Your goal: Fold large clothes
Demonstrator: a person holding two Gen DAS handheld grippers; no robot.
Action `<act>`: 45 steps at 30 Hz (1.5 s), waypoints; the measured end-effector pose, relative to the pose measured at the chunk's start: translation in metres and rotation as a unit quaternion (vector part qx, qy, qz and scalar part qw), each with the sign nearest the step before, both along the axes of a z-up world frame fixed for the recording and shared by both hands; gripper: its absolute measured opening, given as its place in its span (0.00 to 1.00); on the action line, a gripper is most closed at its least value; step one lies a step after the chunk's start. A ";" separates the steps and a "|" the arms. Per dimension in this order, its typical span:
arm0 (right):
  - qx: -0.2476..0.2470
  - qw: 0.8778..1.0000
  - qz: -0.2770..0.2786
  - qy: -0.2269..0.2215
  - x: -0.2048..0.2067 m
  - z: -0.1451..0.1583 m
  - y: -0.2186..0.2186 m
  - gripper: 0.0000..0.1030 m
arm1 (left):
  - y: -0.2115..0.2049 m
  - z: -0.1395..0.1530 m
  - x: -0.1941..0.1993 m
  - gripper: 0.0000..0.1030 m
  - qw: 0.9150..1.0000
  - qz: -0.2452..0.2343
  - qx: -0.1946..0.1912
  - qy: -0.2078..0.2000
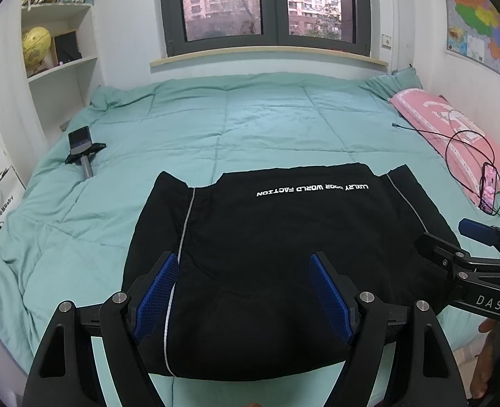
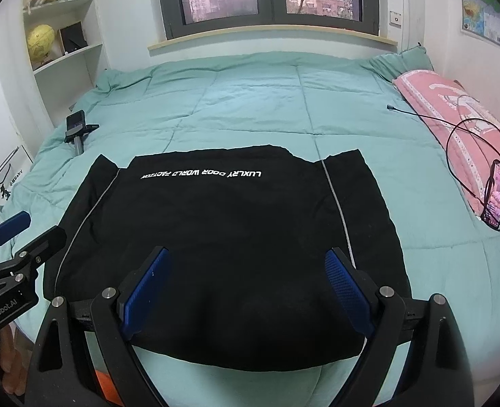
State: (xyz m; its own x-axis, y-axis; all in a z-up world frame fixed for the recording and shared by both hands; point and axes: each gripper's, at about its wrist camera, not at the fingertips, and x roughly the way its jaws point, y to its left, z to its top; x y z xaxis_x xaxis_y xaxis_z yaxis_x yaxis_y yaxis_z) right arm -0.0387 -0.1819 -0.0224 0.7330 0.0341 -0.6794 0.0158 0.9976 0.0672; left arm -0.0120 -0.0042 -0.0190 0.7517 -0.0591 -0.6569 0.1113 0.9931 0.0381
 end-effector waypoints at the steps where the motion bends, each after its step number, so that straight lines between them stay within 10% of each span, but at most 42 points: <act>1: -0.001 1.000 0.000 0.001 0.000 0.000 0.000 0.91 | 0.000 0.000 0.000 0.78 1.000 0.000 0.000 0.000; 45: 0.028 1.000 0.008 0.006 0.016 -0.016 -0.022 0.91 | -0.037 -0.003 0.020 0.78 0.999 -0.007 0.049 0.012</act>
